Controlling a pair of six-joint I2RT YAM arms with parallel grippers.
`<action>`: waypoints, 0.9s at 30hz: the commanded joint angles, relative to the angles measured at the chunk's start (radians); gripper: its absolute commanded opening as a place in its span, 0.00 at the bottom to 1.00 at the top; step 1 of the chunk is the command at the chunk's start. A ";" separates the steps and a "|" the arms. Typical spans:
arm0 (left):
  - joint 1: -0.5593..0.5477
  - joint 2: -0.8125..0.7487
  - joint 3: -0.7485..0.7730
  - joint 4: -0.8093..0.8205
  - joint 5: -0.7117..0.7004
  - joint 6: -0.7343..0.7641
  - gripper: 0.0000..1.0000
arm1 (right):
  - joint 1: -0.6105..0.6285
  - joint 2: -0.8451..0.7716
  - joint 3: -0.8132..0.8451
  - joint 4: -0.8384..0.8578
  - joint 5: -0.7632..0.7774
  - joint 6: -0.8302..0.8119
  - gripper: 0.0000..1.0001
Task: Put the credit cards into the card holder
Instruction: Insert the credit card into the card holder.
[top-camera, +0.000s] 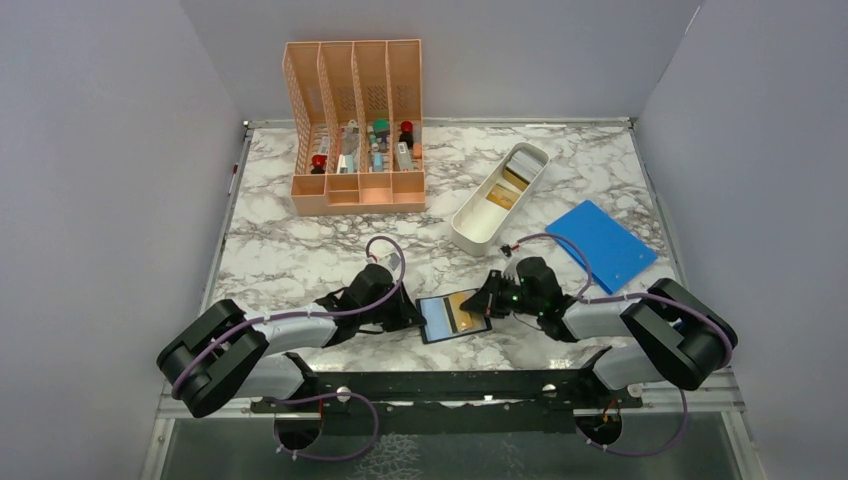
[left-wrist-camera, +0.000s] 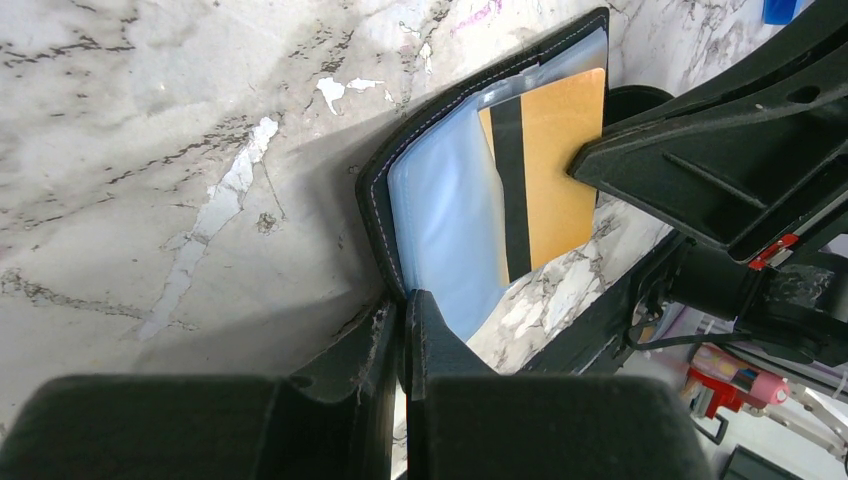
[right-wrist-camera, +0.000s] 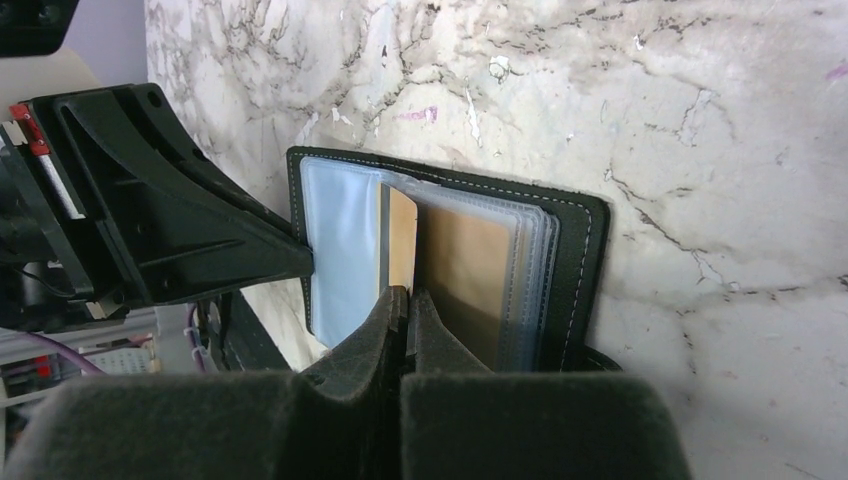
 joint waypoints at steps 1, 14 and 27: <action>0.000 0.008 0.015 -0.005 0.020 0.012 0.08 | 0.017 -0.020 -0.018 -0.109 0.024 -0.004 0.01; -0.001 0.020 0.024 0.020 0.046 0.007 0.11 | 0.113 0.068 0.043 -0.082 0.055 0.027 0.09; -0.001 0.005 0.015 0.024 0.064 0.003 0.12 | 0.120 -0.078 0.028 -0.191 0.215 -0.016 0.07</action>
